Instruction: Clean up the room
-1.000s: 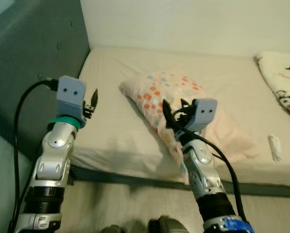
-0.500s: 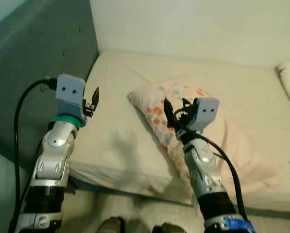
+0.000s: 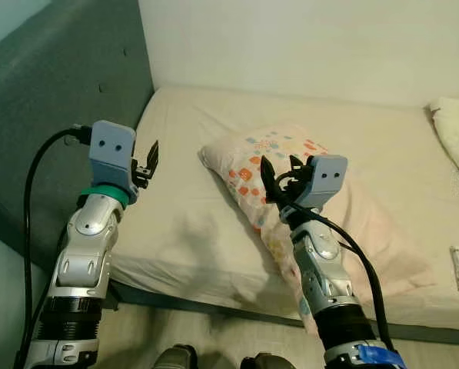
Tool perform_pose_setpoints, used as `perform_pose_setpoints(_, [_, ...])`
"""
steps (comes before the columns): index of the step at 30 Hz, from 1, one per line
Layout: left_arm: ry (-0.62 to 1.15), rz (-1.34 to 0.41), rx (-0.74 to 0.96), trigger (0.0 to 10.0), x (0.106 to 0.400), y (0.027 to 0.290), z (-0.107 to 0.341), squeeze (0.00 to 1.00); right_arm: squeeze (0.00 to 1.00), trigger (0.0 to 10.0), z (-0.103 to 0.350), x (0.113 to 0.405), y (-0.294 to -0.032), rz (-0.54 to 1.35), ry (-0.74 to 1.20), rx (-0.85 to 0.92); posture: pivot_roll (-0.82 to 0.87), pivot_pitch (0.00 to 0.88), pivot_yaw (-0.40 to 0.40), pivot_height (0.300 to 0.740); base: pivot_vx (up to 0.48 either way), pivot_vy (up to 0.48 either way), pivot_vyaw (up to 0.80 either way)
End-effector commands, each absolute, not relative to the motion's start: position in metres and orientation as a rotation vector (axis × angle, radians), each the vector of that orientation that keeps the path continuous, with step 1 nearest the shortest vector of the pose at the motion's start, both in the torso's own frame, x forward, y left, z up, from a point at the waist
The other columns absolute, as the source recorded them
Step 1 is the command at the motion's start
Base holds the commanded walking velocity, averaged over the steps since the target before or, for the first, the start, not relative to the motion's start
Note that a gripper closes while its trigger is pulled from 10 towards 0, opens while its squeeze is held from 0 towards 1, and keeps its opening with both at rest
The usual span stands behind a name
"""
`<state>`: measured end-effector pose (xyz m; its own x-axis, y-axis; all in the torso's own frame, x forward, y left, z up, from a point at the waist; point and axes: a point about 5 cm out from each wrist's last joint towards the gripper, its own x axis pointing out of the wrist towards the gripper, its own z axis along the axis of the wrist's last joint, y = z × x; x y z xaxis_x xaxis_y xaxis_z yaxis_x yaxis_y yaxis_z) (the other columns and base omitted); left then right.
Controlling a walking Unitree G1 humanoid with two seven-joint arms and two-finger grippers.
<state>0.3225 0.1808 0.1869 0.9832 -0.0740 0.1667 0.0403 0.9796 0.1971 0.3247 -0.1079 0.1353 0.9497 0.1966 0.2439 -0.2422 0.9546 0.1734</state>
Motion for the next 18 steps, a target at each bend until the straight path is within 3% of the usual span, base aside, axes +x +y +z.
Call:
perform_pose_setpoints(1, [-0.166,-0.069,0.191,10.0,0.3204,0.1793,0.1829,0.00,0.00,10.0,0.1288,0.3223,-0.1093,0.215,-0.209,0.204,0.04,0.011,0.036,0.695,0.000,0.000,0.00])
perform_pose_setpoints(18, [-0.158,-0.067,0.193,10.0,0.3200,0.1790,0.1812,0.00,0.00,10.0,0.1295,0.3221,-0.1090,0.217,-0.211,0.206,0.04,0.013,0.036,0.635,0.000,0.000,0.00])
